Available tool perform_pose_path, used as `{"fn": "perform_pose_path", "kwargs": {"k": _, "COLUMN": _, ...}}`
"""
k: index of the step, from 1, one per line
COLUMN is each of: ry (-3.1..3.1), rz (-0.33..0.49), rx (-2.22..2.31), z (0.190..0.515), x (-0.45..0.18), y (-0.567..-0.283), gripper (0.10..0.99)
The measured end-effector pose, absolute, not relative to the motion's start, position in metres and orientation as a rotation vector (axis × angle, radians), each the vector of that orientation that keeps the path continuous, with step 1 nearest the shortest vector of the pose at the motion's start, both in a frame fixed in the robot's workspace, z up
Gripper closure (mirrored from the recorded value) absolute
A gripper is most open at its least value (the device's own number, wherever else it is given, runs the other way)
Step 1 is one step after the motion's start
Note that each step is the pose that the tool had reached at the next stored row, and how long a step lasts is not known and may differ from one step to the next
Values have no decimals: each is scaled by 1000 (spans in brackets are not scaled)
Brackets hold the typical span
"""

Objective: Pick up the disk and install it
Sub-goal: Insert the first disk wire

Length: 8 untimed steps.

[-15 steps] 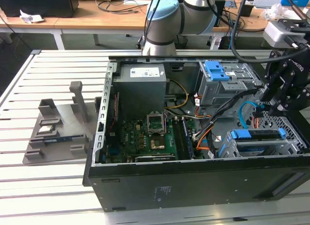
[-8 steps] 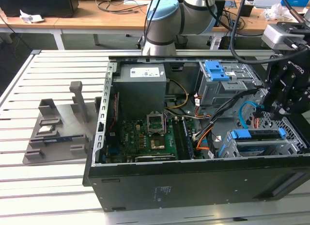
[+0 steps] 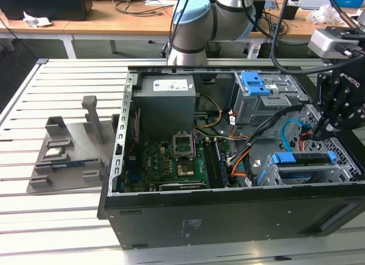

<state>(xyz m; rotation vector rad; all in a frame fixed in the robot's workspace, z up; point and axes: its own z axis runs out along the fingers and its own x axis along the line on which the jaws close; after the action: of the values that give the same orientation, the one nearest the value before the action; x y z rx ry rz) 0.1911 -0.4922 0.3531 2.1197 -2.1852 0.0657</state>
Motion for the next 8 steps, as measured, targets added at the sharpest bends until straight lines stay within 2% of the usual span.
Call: {"fn": "perform_pose_path", "kwargs": {"k": 8, "ry": -2170, "rz": 97, "rx": 2105, "z": 353, "x": 190, "y": -496, "gripper": 922}}
